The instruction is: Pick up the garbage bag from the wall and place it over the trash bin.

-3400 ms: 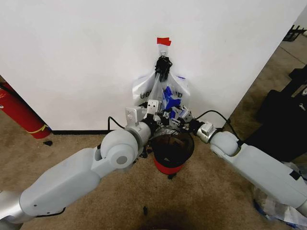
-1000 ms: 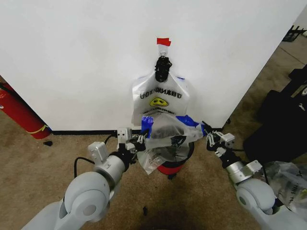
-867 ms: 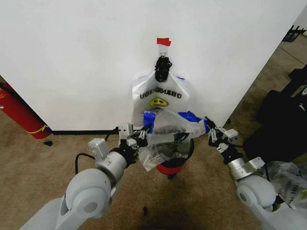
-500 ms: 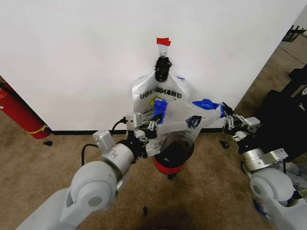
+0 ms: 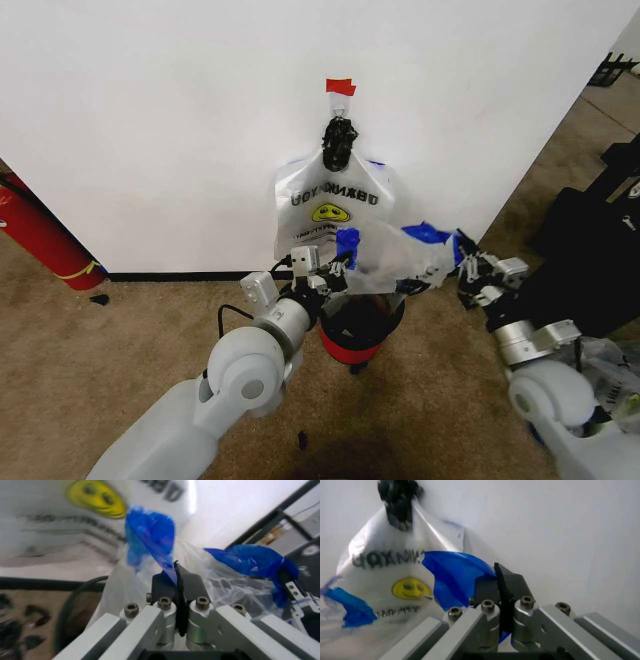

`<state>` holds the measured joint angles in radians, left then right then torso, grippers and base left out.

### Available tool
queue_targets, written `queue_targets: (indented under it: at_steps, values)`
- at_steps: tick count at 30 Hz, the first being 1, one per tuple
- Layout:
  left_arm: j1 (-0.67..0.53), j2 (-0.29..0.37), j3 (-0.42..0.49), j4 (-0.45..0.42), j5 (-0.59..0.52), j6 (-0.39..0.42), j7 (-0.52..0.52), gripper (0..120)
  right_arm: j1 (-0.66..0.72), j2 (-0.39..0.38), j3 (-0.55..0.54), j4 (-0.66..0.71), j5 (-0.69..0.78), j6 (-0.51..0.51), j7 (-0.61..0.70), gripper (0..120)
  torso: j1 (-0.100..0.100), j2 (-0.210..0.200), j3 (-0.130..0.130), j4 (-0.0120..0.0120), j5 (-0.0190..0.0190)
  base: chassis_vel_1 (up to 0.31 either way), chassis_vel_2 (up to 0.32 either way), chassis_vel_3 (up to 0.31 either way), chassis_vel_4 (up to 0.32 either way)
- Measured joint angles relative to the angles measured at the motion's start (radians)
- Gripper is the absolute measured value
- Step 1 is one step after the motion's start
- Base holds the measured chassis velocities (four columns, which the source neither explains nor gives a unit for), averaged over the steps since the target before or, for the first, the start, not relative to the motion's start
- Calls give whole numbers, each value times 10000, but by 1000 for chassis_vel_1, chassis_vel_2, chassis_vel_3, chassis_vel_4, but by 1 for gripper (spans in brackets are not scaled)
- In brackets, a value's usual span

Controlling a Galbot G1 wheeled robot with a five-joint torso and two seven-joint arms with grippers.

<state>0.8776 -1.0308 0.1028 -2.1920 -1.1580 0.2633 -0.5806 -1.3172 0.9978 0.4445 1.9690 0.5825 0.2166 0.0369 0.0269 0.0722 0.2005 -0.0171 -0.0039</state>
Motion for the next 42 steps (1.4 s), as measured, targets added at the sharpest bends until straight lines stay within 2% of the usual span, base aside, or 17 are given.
queue_targets:
  at_steps: [6, 17, 24, 29, 42]
  values:
    - [655, 247, -490, 1, 376, -172, 287, 0, 380, 739, -591, -577, -172, 175, 148, 0, 0, 2, -1, 1, 0, 0, 0, 0, 0]
    - [1764, -692, -500, 647, 1264, -425, 450, 0, 368, 1492, -1160, -1634, -774, 471, 463, 0, -1, 2, -1, -1, -1, 0, 0, 0, 0]
    - [1997, -813, -512, 550, 1323, -427, 248, 0, 213, 1638, -1112, -1853, -910, 329, 1035, 0, 0, 2, -1, -3, 0, 0, 0, 0, 0]
    - [2921, -907, -594, 366, 1561, -400, 236, 0, -46, 1713, -1066, -2021, -994, 128, 1371, 0, -1, 2, -1, -1, 0, 0, 0, 0, 0]
    - [3881, -1436, -586, 401, 1662, -68, -75, 0, -65, 1812, -1600, -2463, -1474, -422, 1847, 0, -1, 2, 0, -1, 0, 0, 0, 0, 0]
